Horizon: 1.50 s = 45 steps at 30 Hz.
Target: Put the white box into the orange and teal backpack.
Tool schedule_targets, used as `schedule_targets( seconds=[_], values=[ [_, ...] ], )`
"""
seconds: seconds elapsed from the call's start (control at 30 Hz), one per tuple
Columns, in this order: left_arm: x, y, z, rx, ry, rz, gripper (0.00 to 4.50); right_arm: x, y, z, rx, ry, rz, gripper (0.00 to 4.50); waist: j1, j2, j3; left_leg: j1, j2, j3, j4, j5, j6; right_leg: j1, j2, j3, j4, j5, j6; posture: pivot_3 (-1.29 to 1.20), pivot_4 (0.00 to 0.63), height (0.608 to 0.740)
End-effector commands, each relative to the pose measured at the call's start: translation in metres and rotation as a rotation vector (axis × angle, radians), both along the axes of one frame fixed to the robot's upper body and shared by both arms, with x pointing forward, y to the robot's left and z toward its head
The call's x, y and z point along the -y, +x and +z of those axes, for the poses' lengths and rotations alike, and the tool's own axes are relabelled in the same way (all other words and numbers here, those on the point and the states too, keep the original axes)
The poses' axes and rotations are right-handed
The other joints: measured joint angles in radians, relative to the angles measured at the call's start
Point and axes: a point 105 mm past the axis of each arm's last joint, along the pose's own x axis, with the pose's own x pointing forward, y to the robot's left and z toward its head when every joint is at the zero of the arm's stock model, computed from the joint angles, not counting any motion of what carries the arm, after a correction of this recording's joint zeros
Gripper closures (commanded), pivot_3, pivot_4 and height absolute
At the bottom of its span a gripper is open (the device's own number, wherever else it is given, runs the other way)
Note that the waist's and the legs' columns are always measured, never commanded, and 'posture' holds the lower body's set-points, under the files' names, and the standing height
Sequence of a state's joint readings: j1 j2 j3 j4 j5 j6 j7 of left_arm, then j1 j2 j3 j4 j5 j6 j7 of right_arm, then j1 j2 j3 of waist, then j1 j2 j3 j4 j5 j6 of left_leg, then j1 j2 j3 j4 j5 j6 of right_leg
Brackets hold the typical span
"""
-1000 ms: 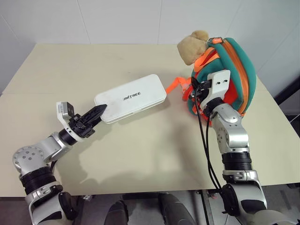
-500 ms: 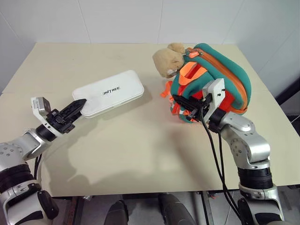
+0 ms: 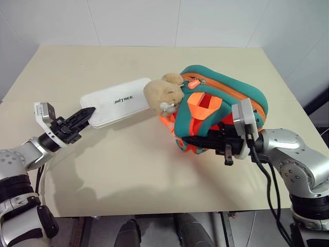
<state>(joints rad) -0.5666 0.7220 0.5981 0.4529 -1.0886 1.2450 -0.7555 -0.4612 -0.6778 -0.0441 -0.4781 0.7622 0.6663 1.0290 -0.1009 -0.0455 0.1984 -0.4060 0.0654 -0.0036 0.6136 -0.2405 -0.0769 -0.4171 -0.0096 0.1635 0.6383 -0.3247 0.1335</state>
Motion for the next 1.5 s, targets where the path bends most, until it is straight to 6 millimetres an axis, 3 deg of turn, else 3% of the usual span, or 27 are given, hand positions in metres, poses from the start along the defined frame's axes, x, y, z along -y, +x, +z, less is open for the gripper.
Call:
schedule_targets(
  seconds=[0.03,0.43,0.57,0.87,1.13,1.5],
  values=[
    [-0.007,-0.003,0.021,0.087,0.011,-0.001,3.22,0.001,-0.024,0.012,0.081,-0.019,0.159,4.46,0.005,0.000,0.000,0.000,0.000,0.000,0.000,0.000,0.000,0.000,0.000,0.000,0.000,0.000,0.000,0.00,0.150,0.740],
    [-0.013,0.004,0.031,0.121,0.065,-0.003,3.22,0.014,-0.061,0.041,0.113,-0.082,0.500,4.46,0.020,0.000,0.000,-0.001,0.000,-0.001,0.000,0.000,0.000,0.000,0.000,-0.002,0.000,-0.001,-0.001,0.00,0.150,0.740],
    [-0.013,0.006,0.033,0.151,0.085,0.000,3.22,0.013,-0.064,0.044,0.132,-0.084,0.556,4.46,0.018,0.000,0.000,-0.001,0.000,-0.001,0.000,0.000,0.000,0.000,0.000,-0.002,0.000,-0.001,-0.001,0.00,0.150,0.740],
    [-0.006,-0.008,0.047,0.311,0.161,-0.063,3.22,0.021,-0.039,0.019,0.154,-0.194,0.518,4.46,0.019,0.000,0.000,-0.001,0.000,-0.001,0.001,0.000,0.000,0.000,0.000,-0.003,0.001,-0.001,-0.001,0.00,0.150,0.740],
    [-0.001,-0.041,0.077,0.543,0.240,-0.138,3.22,0.027,-0.025,0.014,0.132,-0.196,0.459,4.46,0.018,0.000,0.000,0.000,0.001,-0.001,0.003,0.000,0.000,-0.001,0.000,-0.003,0.006,-0.002,-0.002,0.00,0.150,0.740],
    [-0.011,-0.075,0.101,0.665,0.369,-0.130,3.22,0.030,-0.019,0.013,0.090,-0.186,0.425,4.46,0.016,0.001,0.001,0.000,0.001,-0.001,0.007,0.000,0.000,-0.001,0.000,-0.003,0.008,-0.002,-0.002,0.00,0.150,0.740]
  ],
)
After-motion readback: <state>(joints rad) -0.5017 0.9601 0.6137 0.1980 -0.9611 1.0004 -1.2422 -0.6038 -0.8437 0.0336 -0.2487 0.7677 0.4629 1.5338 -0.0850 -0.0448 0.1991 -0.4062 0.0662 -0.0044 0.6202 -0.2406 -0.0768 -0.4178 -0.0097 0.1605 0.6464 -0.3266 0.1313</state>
